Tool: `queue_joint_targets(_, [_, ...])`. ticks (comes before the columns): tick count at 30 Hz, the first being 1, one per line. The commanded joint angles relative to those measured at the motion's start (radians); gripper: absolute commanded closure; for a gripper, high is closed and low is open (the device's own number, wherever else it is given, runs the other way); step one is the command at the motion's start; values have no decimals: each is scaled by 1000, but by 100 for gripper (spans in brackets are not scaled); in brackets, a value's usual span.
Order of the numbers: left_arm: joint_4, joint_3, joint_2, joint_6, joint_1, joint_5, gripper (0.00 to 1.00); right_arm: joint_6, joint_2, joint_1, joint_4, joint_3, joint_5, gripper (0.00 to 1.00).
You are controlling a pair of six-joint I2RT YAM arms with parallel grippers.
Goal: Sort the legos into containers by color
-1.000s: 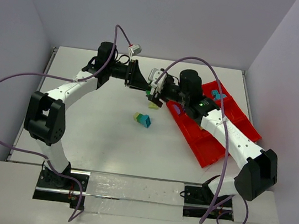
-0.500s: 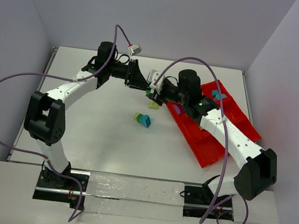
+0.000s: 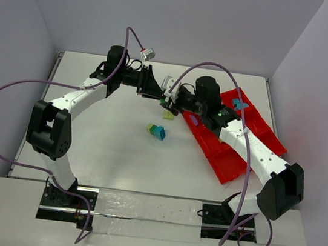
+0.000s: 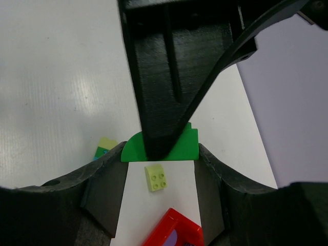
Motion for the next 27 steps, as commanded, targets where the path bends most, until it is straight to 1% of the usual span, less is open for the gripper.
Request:
queue_joint_targets(1, [-38, 38, -24, 49, -15, 17, 31, 17, -22, 5, 72, 26, 25, 73])
queue_joint_targets(4, [-45, 38, -21, 57, -18, 16, 15, 20, -23, 6, 75, 24, 30, 73])
queue_joint_targets(5, [-47, 38, -21, 58, -17, 15, 11, 21, -21, 5, 75, 24, 31, 73])
queue_joint_targets(8, [-50, 39, -19, 60, -17, 12, 7, 24, -20, 5, 74, 22, 35, 73])
queue_joint_targets(11, [-75, 52, -19, 76, -15, 1, 5, 34, -23, -2, 75, 11, 46, 73])
queue_joint_targets(16, [-199, 107, -21, 168, 8, -37, 3, 58, -51, -30, 76, -29, 68, 73])
queue_joint_targets(23, [-242, 124, -71, 193, 114, -43, 2, 103, -130, -124, 68, -129, 97, 73])
queue_joint_targets(26, [-244, 120, -85, 193, 158, -54, 2, 170, -184, -199, 76, -186, 95, 73])
queue_joint_targets(27, [-245, 120, -89, 194, 167, -60, 2, 176, -188, -205, 80, -189, 91, 73])
